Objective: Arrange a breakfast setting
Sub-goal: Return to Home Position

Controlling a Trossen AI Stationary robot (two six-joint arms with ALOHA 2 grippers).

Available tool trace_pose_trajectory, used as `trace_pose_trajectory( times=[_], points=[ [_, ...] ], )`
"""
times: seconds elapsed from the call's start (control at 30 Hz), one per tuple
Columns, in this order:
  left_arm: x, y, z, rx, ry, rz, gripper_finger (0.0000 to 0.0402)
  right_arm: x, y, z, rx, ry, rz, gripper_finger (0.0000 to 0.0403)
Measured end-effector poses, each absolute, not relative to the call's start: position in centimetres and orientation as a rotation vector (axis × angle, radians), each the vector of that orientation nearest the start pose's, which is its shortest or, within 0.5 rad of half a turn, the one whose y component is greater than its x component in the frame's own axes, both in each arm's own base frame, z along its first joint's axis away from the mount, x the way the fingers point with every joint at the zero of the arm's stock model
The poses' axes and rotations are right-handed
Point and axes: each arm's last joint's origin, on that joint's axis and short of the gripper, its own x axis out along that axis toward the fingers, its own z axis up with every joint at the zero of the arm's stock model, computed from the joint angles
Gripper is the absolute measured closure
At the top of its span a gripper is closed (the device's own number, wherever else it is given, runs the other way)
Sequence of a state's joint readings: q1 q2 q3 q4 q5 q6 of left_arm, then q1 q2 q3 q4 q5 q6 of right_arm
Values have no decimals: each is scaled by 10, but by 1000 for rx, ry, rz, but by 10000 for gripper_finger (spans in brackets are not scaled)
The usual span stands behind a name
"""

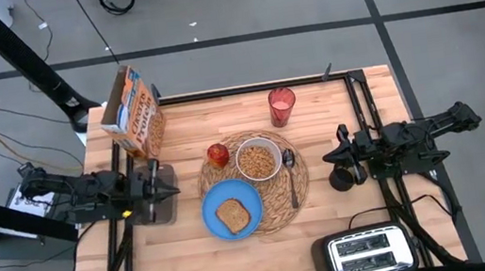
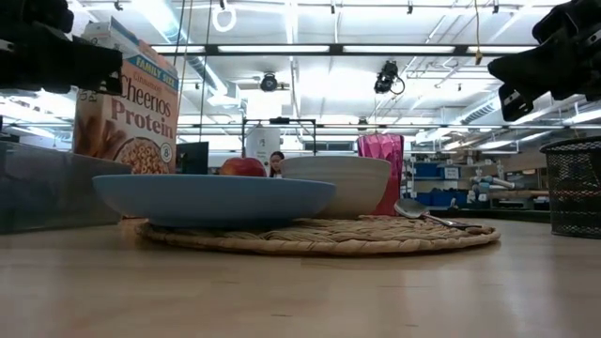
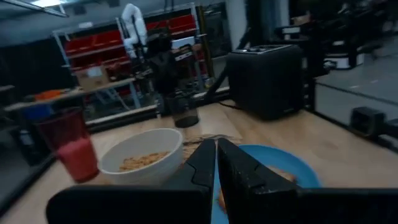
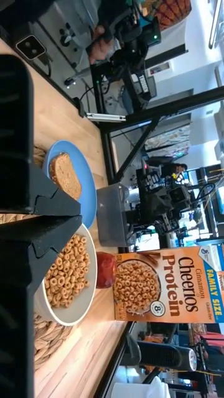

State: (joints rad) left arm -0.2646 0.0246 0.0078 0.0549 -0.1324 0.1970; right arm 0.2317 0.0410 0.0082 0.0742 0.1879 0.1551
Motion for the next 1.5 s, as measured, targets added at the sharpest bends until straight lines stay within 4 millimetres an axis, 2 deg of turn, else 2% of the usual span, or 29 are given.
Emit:
trace_pose_trajectory(
  times=[1.5],
  points=[
    [96,-21,171,200,-68,-99,376,98,18,170,165,-39,47,393]
  ],
)
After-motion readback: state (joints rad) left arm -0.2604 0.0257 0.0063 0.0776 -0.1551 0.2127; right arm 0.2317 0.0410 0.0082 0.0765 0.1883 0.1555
